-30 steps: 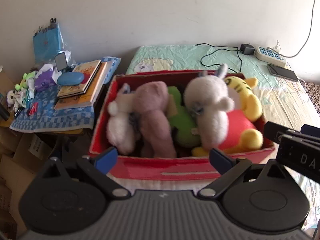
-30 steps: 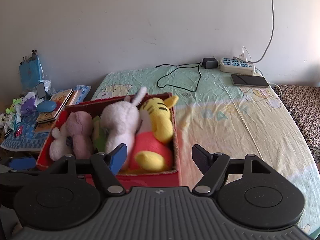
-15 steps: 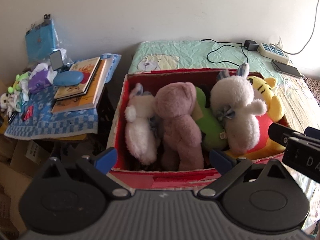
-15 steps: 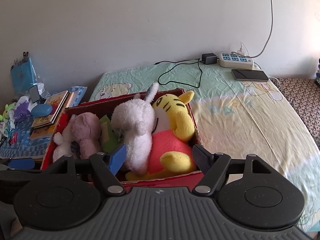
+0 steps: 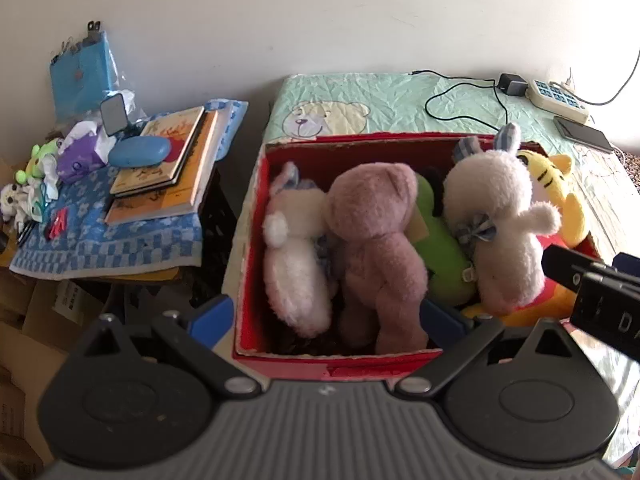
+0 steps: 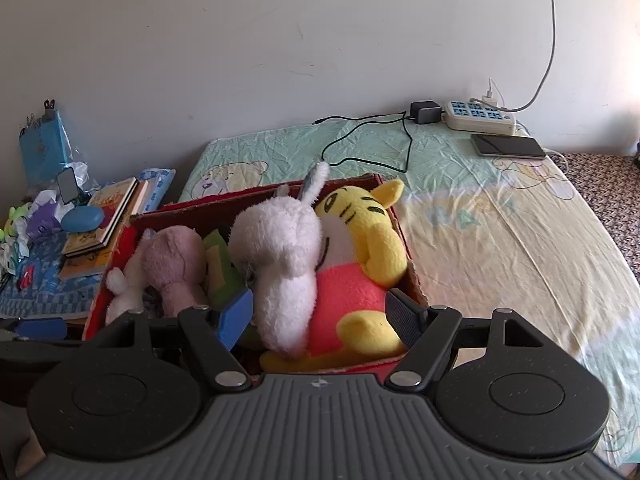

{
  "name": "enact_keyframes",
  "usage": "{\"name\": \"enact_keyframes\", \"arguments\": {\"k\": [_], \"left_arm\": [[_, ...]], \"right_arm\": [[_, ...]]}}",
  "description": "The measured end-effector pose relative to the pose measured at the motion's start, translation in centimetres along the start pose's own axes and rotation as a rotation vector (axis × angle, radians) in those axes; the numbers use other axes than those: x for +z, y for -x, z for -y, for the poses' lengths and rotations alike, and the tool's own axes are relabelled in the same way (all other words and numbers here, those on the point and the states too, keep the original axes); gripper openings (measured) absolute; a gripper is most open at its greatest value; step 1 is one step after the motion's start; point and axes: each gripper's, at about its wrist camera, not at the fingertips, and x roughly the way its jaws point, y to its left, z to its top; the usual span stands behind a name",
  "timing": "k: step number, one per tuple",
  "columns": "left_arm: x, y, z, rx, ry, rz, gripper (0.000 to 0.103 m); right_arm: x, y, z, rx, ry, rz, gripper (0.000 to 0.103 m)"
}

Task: Organize objects

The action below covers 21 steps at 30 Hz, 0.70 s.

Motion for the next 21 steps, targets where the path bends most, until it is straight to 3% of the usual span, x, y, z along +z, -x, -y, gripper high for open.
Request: {"name": "enact_keyframes", "arguments": {"k": [21], "left_arm": [[-0.18,-0.78,0.02,0.028,0.006,-0.009,0.1]], "right_arm": [[-0.54,-0.82,0.49,0.037,-0.022,-0.023,0.076]]}}
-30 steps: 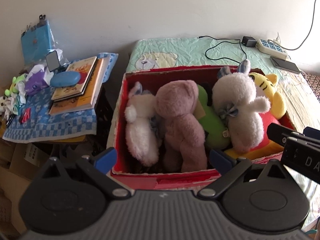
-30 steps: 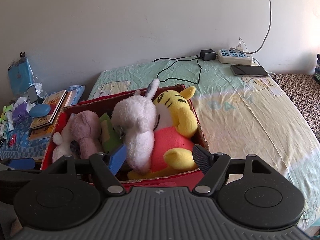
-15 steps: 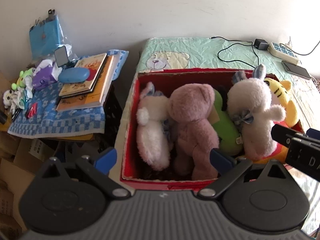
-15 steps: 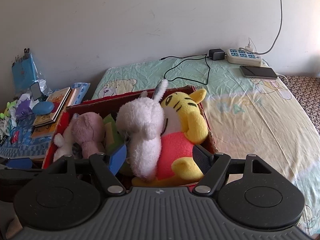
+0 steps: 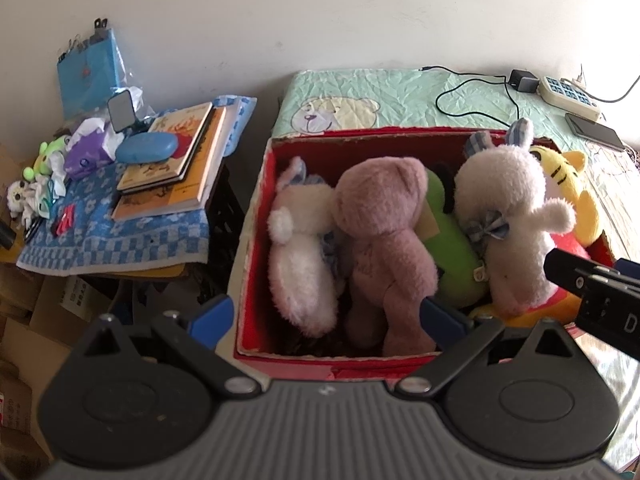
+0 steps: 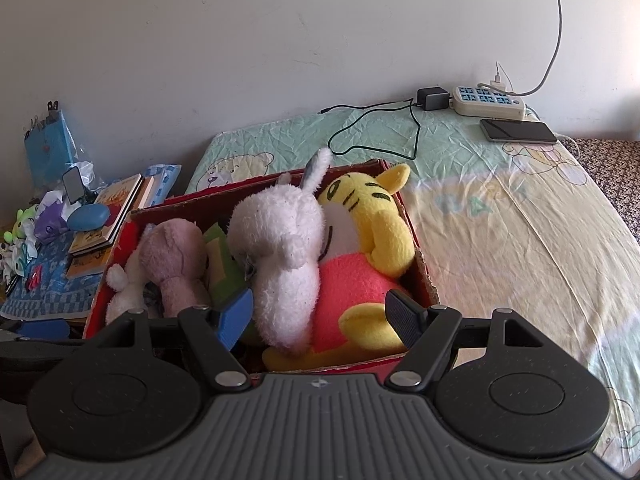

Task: Organize objects

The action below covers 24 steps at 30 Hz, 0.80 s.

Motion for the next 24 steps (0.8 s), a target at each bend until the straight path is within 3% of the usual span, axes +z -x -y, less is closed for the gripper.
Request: {"name": "enact_keyframes", "arguments": {"k": [24], "left_arm": [[-0.69,-0.27,-0.45,-0.016,0.007,-0.004,0.1]], "right_arm": [[-0.17,-0.05,-0.31,-0.011,0.012,0.017,0.076]]}}
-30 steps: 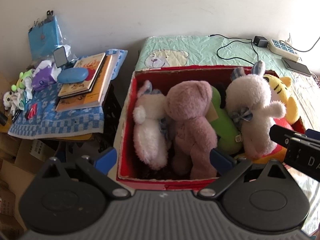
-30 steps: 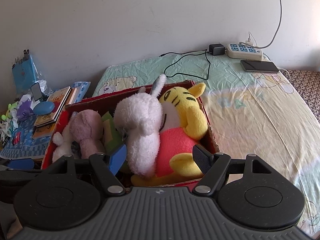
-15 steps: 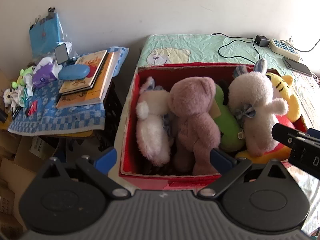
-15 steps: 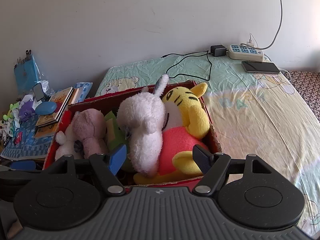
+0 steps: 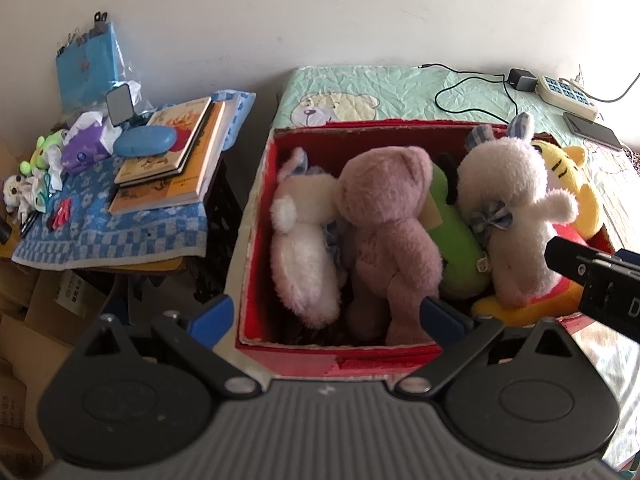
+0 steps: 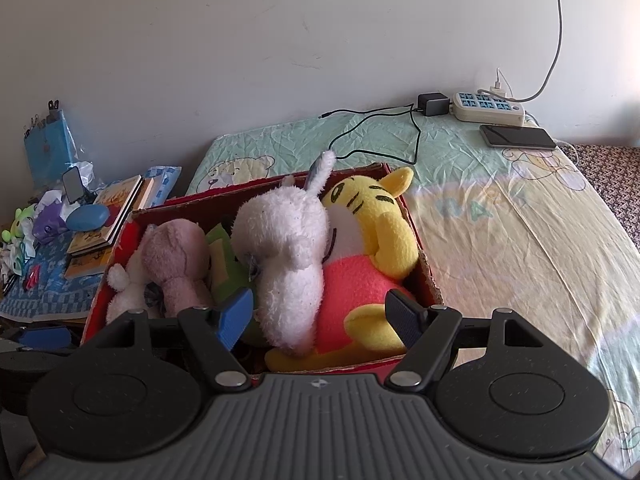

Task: Organize objects

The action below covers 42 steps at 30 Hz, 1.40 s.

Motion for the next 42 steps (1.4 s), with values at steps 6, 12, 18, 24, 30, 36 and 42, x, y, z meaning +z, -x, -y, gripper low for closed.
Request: {"name": "enact_keyframes", "arguments": {"k": [6,12,18,24,30,36,42], "left_arm": [[-0.04,-0.38,-0.19,0.001,-0.002,-0.007,0.1],[0.03,-0.56,-0.27,-0.001,-0.001,-0.013,0.1],[0.05,-0.66,-0.13,-0.011,-0.011,-0.014,0.1],[-0.01,-0.75,0.04,-0.014,-0.021,-0.015,0.1],[-0.12,-0.85,0.15,-0.014,-0.03,-0.016,0.1],[-0.24,-0.65,0.4,-0.016,-0.038,-0.009,0.1],[-0.21,-0.75,0.46,-0.014,-0.037,-0.011,0.1]], "right_arm": [[0.06,-0.18,-0.3,-0.005,0.007,0.003,0.076],[-0.02,-0.25,-0.63,-0.01,0.017,0.002,0.076],[-0.01,-0.23,-0.53,-0.01,0.015,0.0,0.076],[-0.05,-0.26,-0.39,-0.011,0.013,0.0,0.076],[-0.17,-0.22,-0.27,-0.011,0.009,0.001,0.076],[-0.26,-0.16,-0.27,-0.01,0.009,0.002,0.076],[-0.23,-0.21,-0.26,-0.012,0.011,0.003,0.076]]}}
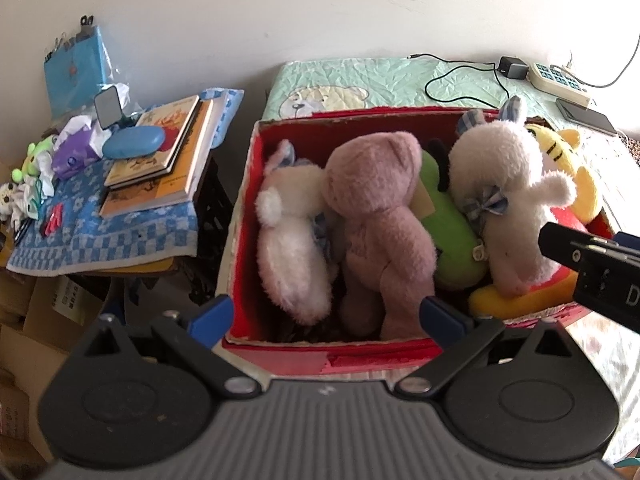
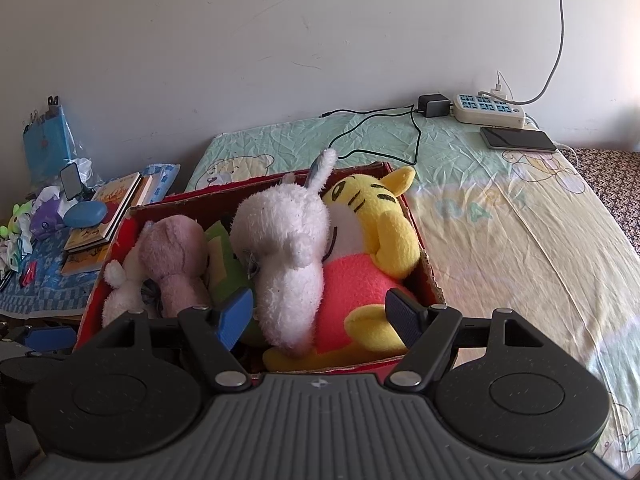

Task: Organize objects

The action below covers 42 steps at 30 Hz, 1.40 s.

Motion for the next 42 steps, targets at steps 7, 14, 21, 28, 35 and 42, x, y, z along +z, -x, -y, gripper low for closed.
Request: {"name": "enact_keyframes", "arguments": {"k": [7,14,21,28,35,42], "left_arm": [[0.1,-0.3,0.0,-0.011,-0.003,-0.005,0.1],[0.3,-0.7,0.0,-0.011,-0.01,-0.009,0.1],[0.5,-1.1,-0.2,-0.016,-0.01,-0.016,0.1],[0.6,-1.4,-0.1,-0.018,-0.023,-0.007,0.099],[0.7,-1.4,0.1,-0.022,-0.026,0.003,0.098],[0.6,-1.4,0.1,0.003,-0.027,0.004,0.098]], "right_arm": [[0.0,-0.1,-0.1,-0.002,-0.002,0.0,0.076],[0.2,-0.2,-0.2,-0.002,-0.001,-0.002,0.076],[0.5,-0.8,-0.2,-0.002,-0.002,-0.01,0.076],[0.5,-1.2,-0.2,-0.003,0.001,-0.017,0.076],[0.6,-1.3,-0.1,-0.003,-0.002,-0.019,0.076],[0.6,-1.3,-0.2,-0.001,-0.001,-0.019,0.076]]}}
